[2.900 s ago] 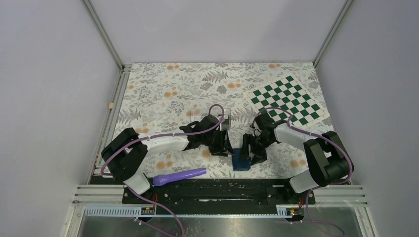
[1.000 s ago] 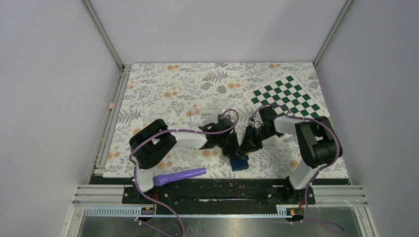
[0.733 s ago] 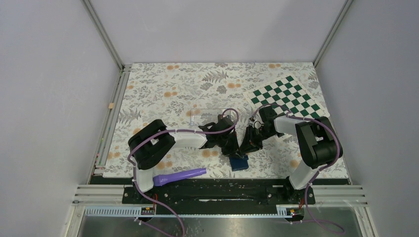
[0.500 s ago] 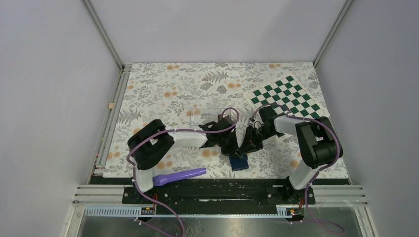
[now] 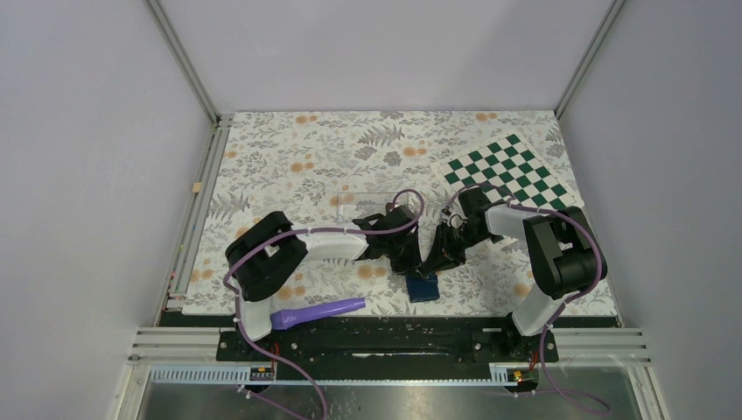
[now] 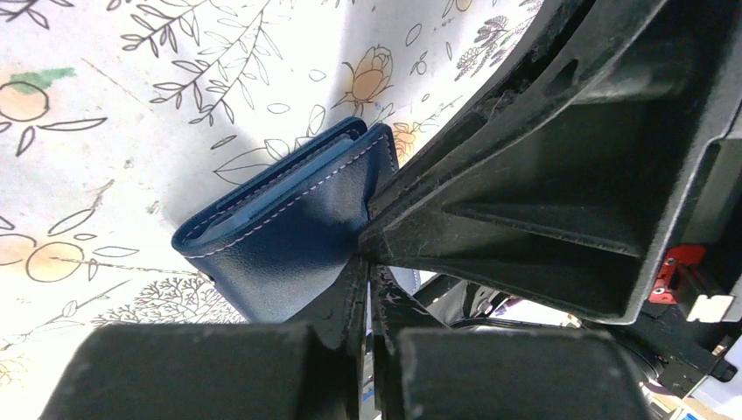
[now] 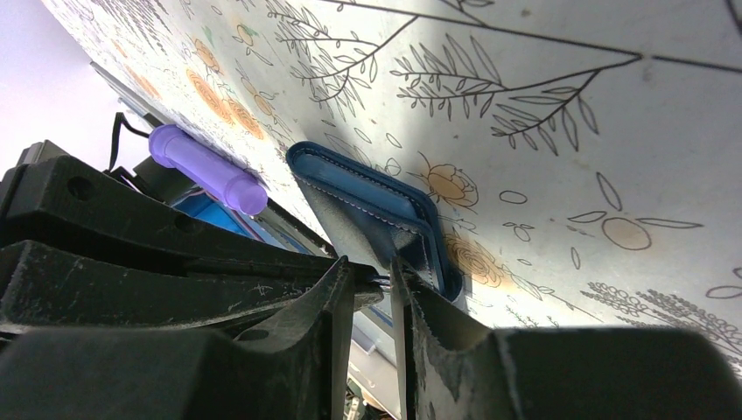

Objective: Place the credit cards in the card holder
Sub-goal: Close the card holder at the center of the board.

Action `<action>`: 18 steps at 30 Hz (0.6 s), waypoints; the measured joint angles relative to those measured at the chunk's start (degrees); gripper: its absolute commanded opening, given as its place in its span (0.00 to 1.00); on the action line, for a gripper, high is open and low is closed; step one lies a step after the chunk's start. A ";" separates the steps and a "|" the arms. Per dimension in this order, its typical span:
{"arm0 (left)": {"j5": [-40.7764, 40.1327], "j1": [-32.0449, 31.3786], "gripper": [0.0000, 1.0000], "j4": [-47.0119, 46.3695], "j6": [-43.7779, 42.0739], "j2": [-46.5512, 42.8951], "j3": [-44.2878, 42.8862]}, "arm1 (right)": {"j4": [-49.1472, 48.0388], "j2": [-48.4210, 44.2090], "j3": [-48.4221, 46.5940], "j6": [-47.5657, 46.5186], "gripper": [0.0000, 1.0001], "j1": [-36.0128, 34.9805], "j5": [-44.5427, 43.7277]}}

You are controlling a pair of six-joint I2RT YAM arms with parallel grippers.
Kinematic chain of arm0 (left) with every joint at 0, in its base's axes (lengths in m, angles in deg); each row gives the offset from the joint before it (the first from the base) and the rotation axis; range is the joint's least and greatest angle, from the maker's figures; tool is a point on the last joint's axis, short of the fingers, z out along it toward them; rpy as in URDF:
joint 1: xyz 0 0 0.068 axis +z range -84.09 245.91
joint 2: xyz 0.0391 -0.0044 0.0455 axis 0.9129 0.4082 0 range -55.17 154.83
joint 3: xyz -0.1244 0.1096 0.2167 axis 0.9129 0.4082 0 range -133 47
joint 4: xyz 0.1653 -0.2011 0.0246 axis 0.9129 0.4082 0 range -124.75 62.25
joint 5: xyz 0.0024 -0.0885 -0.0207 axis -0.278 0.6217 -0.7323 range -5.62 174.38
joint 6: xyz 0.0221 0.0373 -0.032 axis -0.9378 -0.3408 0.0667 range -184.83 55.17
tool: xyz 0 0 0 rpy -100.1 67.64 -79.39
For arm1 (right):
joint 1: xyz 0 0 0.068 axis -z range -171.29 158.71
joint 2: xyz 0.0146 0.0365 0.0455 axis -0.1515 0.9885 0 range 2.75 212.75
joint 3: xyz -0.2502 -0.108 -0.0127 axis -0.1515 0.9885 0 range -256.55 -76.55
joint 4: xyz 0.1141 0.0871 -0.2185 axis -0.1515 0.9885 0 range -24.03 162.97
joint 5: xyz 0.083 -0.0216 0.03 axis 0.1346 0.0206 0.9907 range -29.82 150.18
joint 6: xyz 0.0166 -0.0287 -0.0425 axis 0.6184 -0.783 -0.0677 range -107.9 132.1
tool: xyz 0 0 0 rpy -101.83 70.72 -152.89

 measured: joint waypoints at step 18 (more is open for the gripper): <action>0.83 0.02 0.00 0.72 0.37 0.33 -0.46 | 0.50 0.00 -0.13 -0.31 0.29 0.00 -0.13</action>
